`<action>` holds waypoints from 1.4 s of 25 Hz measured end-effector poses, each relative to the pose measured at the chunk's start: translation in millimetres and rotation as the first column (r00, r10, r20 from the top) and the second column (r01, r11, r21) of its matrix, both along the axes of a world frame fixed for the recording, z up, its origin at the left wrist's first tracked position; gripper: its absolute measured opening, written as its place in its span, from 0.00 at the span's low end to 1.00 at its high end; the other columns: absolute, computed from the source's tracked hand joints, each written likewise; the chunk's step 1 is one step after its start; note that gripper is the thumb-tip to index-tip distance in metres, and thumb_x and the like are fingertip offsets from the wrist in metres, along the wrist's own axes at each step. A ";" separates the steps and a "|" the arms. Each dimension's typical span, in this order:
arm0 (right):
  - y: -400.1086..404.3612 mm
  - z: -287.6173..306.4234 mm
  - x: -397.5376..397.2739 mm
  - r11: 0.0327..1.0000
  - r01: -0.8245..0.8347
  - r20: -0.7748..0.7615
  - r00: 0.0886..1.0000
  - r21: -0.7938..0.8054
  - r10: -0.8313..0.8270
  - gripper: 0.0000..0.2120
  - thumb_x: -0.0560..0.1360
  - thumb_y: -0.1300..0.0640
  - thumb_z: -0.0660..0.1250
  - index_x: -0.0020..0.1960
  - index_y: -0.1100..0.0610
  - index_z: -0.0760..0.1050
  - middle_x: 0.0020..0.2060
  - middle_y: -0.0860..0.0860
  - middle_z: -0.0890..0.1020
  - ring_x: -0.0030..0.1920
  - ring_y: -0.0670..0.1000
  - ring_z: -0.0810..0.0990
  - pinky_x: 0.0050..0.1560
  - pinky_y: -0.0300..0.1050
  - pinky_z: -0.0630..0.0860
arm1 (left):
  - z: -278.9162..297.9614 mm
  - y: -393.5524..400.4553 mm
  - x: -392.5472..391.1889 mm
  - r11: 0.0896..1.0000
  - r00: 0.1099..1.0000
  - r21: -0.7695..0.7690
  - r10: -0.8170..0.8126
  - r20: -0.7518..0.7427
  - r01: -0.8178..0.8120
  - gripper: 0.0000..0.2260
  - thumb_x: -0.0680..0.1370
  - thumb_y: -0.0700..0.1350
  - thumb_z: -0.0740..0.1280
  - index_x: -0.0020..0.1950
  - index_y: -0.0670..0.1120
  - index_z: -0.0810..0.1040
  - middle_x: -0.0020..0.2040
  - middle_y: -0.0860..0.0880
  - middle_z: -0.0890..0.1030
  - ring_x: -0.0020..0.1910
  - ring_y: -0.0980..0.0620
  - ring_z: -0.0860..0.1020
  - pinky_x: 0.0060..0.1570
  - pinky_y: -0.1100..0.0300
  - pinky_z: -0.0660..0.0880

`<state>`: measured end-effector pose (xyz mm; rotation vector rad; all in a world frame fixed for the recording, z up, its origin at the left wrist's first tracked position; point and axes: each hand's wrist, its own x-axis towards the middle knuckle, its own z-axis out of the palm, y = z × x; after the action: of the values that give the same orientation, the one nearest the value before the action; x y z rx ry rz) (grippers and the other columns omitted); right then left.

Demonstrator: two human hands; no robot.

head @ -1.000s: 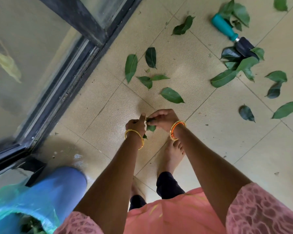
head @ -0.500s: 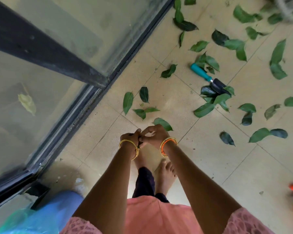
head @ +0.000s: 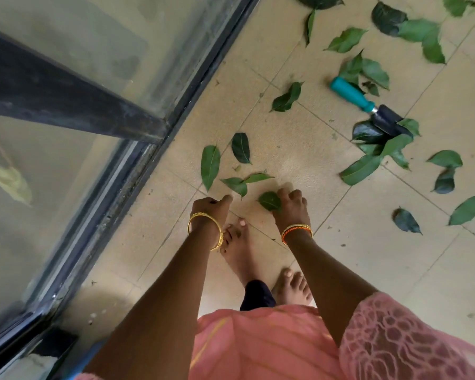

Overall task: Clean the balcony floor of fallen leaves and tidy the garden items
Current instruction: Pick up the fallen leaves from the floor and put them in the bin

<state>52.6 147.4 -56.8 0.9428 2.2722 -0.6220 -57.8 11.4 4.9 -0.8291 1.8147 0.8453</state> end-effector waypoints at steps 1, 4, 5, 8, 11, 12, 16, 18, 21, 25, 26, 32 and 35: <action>-2.6 -1.4 0.6 1.000 0.016 -0.021 1.000 -0.018 -0.016 0.20 0.76 0.61 0.64 0.67 0.56 0.65 0.59 0.60 0.69 0.57 0.60 0.71 0.53 0.53 0.76 | -1.6 -1.9 1.4 0.999 0.999 -0.011 -0.033 -0.004 0.033 0.20 0.70 0.58 0.70 0.29 0.45 0.69 0.29 0.44 0.72 0.33 0.46 0.71 0.39 0.53 0.69; -5.5 1.2 1.0 0.999 -0.002 -0.033 0.999 -0.048 0.000 0.15 0.78 0.62 0.59 0.65 0.58 0.70 0.53 0.60 0.74 0.52 0.61 0.75 0.50 0.52 0.77 | 2.8 -3.6 7.1 0.991 0.991 -0.049 -0.130 -0.031 0.128 0.19 0.75 0.57 0.66 0.34 0.44 0.72 0.36 0.34 0.77 0.33 0.39 0.76 0.41 0.41 0.75; -4.6 3.9 -1.3 0.999 0.007 -0.019 1.000 -0.049 -0.008 0.15 0.78 0.62 0.58 0.64 0.58 0.72 0.52 0.60 0.75 0.51 0.61 0.76 0.49 0.52 0.77 | 4.9 -4.0 9.5 0.988 0.989 -0.050 -0.145 -0.023 0.144 0.19 0.76 0.58 0.65 0.37 0.43 0.75 0.43 0.33 0.80 0.42 0.32 0.79 0.47 0.37 0.75; -4.7 20.1 -14.6 0.978 0.129 -0.021 0.991 -0.165 -0.134 0.11 0.77 0.59 0.63 0.57 0.56 0.79 0.50 0.58 0.80 0.49 0.58 0.79 0.49 0.47 0.76 | 16.5 0.4 10.4 0.984 0.985 -0.023 -0.175 0.001 0.175 0.24 0.76 0.62 0.63 0.49 0.40 0.78 0.51 0.35 0.80 0.54 0.32 0.78 0.51 0.40 0.76; -18.7 56.8 -33.1 0.922 0.108 -0.105 0.982 -0.372 -0.157 0.08 0.74 0.62 0.67 0.50 0.56 0.83 0.47 0.54 0.82 0.48 0.52 0.79 0.52 0.40 0.73 | 34.7 9.9 6.9 0.966 0.962 0.001 -0.259 0.090 0.260 0.32 0.77 0.67 0.53 0.53 0.39 0.78 0.48 0.40 0.80 0.47 0.42 0.78 0.50 0.50 0.75; -24.4 70.0 -38.4 0.895 0.116 -0.112 0.977 -0.431 -0.180 0.07 0.73 0.63 0.68 0.47 0.56 0.83 0.45 0.52 0.82 0.47 0.50 0.79 0.52 0.39 0.74 | 39.7 12.9 6.2 0.971 0.964 -0.007 -0.237 0.118 0.240 0.32 0.77 0.67 0.52 0.52 0.39 0.78 0.47 0.41 0.79 0.47 0.43 0.77 0.53 0.50 0.75; -37.3 101.4 -57.2 0.774 0.354 -0.009 0.907 -0.525 -0.421 0.10 0.68 0.68 0.69 0.40 0.53 0.81 0.38 0.49 0.83 0.42 0.46 0.81 0.49 0.39 0.77 | 50.7 18.4 4.8 0.999 0.975 -0.019 0.036 0.220 -0.033 0.26 0.77 0.63 0.59 0.50 0.40 0.79 0.40 0.42 0.81 0.38 0.47 0.79 0.37 0.59 0.77; -38.5 104.7 -63.9 0.723 0.427 0.061 0.879 -0.544 -0.473 0.14 0.67 0.70 0.68 0.36 0.50 0.78 0.40 0.50 0.82 0.44 0.50 0.82 0.49 0.44 0.79 | 53.6 20.2 1.0 0.991 0.964 -0.009 0.129 0.233 -0.130 0.21 0.78 0.60 0.60 0.46 0.42 0.78 0.36 0.44 0.79 0.33 0.49 0.76 0.30 0.63 0.75; -39.7 99.9 -71.5 0.510 0.551 0.202 0.785 -0.661 -0.586 0.15 0.68 0.70 0.68 0.36 0.50 0.78 0.40 0.52 0.82 0.39 0.56 0.83 0.41 0.55 0.82 | 48.5 19.5 -7.0 0.988 0.968 -0.026 0.153 0.200 -0.151 0.19 0.79 0.58 0.60 0.46 0.41 0.75 0.39 0.44 0.78 0.35 0.49 0.76 0.34 0.59 0.75; -33.2 72.8 -78.8 0.653 0.545 0.001 0.768 -0.526 -0.640 0.05 0.67 0.59 0.70 0.38 0.50 0.79 0.41 0.50 0.82 0.47 0.54 0.82 0.52 0.54 0.79 | 35.8 17.4 -11.9 0.985 0.966 0.028 0.160 0.204 -0.169 0.20 0.81 0.53 0.59 0.36 0.41 0.71 0.18 0.49 0.72 0.15 0.55 0.67 0.19 0.68 0.64; -29.2 62.9 -80.4 0.766 0.479 -0.082 0.823 -0.429 -0.561 0.05 0.68 0.58 0.71 0.43 0.52 0.79 0.45 0.51 0.81 0.50 0.53 0.79 0.53 0.50 0.78 | 30.0 14.7 -10.6 0.990 0.970 0.022 0.131 0.206 -0.139 0.20 0.81 0.53 0.59 0.35 0.42 0.71 0.18 0.50 0.71 0.14 0.56 0.66 0.18 0.69 0.63; -32.7 13.4 -88.8 0.974 0.183 0.028 0.983 -0.134 -0.181 0.38 0.64 0.46 0.77 0.67 0.57 0.64 0.63 0.57 0.63 0.62 0.57 0.64 0.59 0.51 0.73 | 7.1 -2.8 -4.8 0.985 0.979 -0.050 0.170 0.114 -0.165 0.27 0.81 0.56 0.56 0.56 0.31 0.76 0.53 0.34 0.80 0.54 0.39 0.80 0.56 0.47 0.76; -51.5 1.8 -87.7 0.984 0.155 -0.022 0.987 -0.088 -0.157 0.30 0.71 0.57 0.71 0.68 0.59 0.63 0.63 0.60 0.63 0.61 0.59 0.65 0.58 0.54 0.75 | 3.0 -8.9 -16.0 0.972 0.962 -0.063 0.232 0.147 -0.225 0.20 0.80 0.55 0.59 0.34 0.44 0.72 0.21 0.48 0.73 0.16 0.54 0.69 0.23 0.67 0.66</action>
<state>-35.1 95.9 -55.0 1.0828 2.1920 -0.7999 -73.8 2.5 7.8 -1.1189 1.6287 0.8621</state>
